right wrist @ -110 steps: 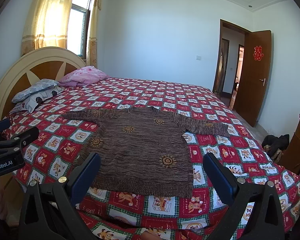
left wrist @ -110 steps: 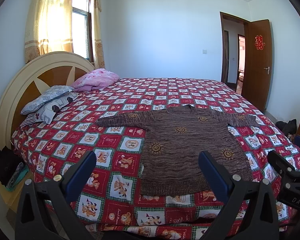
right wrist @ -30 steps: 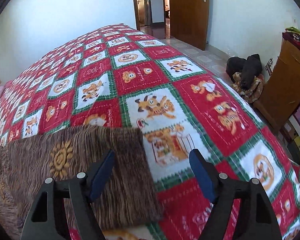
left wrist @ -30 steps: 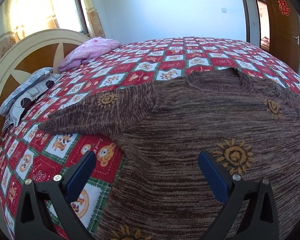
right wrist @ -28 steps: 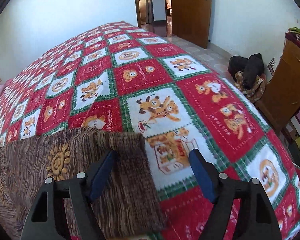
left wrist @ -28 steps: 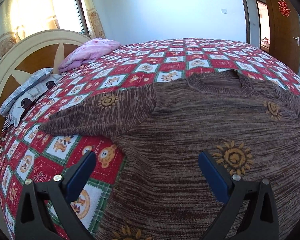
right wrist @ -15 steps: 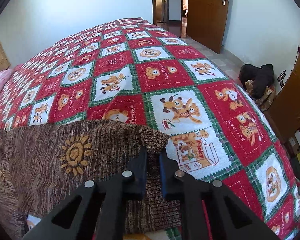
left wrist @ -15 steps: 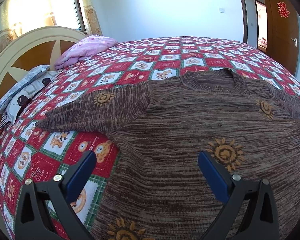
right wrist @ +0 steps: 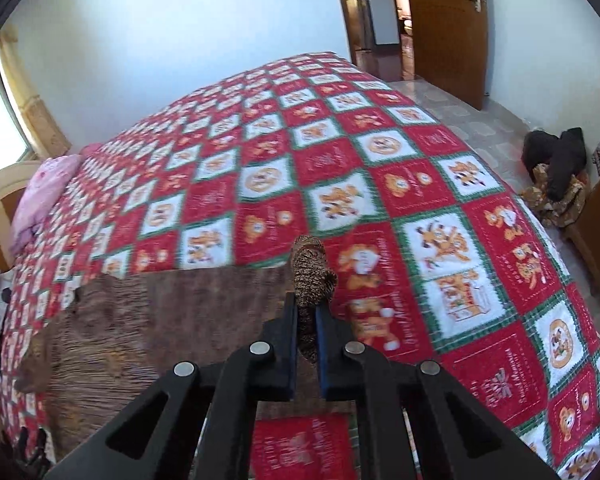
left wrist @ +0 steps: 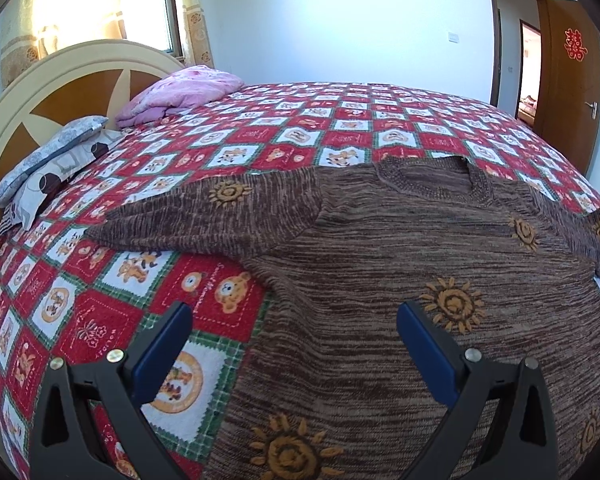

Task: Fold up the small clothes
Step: 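Grasp the sweater sleeve cuff with the right gripper and lift it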

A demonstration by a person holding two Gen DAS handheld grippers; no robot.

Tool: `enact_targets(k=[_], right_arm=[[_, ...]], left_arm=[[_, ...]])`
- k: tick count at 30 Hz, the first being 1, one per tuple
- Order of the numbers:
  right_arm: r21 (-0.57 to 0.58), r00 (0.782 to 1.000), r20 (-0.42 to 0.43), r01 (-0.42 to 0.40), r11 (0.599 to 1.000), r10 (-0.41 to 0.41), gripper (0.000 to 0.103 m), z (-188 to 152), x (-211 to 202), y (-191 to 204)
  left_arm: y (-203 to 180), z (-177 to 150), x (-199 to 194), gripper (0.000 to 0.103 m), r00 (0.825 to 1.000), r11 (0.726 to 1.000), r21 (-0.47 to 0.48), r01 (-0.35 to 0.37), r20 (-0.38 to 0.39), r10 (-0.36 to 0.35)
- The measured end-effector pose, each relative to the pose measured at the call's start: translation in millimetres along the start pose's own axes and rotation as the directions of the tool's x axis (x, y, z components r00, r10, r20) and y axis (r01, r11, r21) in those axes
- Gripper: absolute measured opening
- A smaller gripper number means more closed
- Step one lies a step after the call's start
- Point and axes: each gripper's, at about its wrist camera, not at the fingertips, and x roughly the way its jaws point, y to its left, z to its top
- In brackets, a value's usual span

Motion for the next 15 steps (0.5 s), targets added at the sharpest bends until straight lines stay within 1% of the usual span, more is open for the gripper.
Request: enact_targets(k=[5,10,15], right_arm=[[-0.034,0.997,0.005,-0.076,0.997,0.077,0.007,3,-18,50],[-0.074,0.991,0.012,-0.129,0.989,0.13,0.007,4,-31,96],[-0.107,0.983,0.002,-0.182,0.977,0.183,0.007,5,-36,145]], left_arm=[[10,-2,-2,0.103,1.0,1.0,-0.016,0.004,0.005,-0.004],[25,-5,-1,0.103,1.0,0.999,-0.043,0.008,-0.001,-0.008],[40,-7,1,0.103,1.0,0.998,-0.069,0.011,-0.006,-0.011]])
